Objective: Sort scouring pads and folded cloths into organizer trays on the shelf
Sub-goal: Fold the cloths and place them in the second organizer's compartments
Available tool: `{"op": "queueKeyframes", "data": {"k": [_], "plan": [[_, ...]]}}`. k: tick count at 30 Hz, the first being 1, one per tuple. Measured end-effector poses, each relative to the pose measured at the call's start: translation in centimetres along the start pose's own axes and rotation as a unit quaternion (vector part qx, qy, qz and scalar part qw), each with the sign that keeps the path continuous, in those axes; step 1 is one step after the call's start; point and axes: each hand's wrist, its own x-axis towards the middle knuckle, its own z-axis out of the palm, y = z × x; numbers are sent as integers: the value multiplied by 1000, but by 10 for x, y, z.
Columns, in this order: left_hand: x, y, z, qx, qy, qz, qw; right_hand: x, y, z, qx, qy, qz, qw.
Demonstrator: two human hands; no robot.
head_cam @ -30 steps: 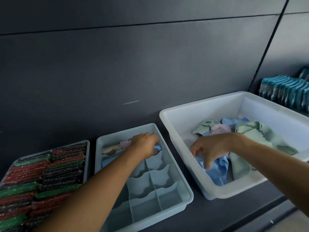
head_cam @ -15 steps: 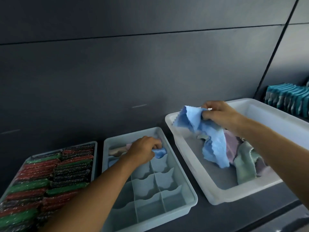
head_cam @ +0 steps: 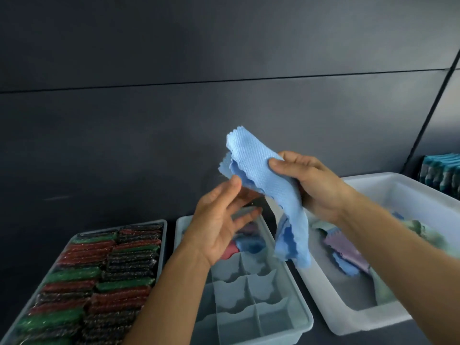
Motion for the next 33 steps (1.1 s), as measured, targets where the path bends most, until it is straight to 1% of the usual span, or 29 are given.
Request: {"op": "queueKeyframes", "data": {"k": [3,5,7,9,11,12,15,17,18,20,22,25,27,29,31,33], "plan": [[0,13,-4,20,47,81,995,1,9,11,22,-29,12,999],[-1,24,-5,57,71,120,989,3,17,16,3,-32,23,999],[-3,32,-3,104,88,154,979,6,24,24,-60,4,3,998],[-3,38,-2,151,103,176,967,9,28,33,-121,74,-48,989],[-2,41,-2,193,117,189,956,10,27,43,-141,137,-108,974],[-2,42,-1,211,119,193,951,8,26,48,-139,143,-134,971],[-4,41,-1,239,109,215,940,3,22,60,-109,99,-175,973],[-7,38,-1,243,105,231,936,-3,20,67,-86,61,-178,978],[-8,36,-1,246,103,235,935,-4,19,69,-98,56,-175,978],[-9,34,-3,261,97,242,929,-4,17,72,-131,73,-177,973],[-10,35,-4,267,98,248,926,-2,15,71,-126,107,-178,970],[-12,39,-4,246,108,245,932,0,15,70,-114,144,-173,968],[-13,39,-3,239,106,239,935,-1,17,71,-152,155,-201,955],[-14,40,1,237,88,238,938,-4,22,73,-243,156,-254,923],[-15,42,5,230,74,237,941,-9,27,75,-319,134,-286,893],[-12,46,6,238,82,244,937,-11,32,75,-365,96,-294,878]]}}
